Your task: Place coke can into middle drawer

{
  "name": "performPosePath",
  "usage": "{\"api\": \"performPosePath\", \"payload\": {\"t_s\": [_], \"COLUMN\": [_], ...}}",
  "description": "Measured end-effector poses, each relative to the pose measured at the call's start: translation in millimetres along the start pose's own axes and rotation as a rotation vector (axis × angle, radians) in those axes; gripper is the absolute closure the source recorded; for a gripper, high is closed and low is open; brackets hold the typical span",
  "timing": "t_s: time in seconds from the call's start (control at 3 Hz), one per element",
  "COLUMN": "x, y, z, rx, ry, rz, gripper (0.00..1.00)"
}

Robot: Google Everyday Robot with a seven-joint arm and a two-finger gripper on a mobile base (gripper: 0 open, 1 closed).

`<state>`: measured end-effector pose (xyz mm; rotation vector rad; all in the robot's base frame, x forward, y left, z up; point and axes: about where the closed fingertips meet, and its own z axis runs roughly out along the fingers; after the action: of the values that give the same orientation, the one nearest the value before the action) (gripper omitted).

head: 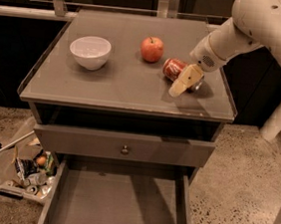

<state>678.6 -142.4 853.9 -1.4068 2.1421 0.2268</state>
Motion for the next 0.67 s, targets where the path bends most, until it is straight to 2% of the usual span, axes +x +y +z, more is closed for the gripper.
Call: {"api": "performPosePath", "payload": {"t_s": [0.67], "x": [0.0], "y": [0.0], "z": [0.1], "rx": [0.000], "ry": [0.000], "rz": [0.000], "gripper": [0.43]}}
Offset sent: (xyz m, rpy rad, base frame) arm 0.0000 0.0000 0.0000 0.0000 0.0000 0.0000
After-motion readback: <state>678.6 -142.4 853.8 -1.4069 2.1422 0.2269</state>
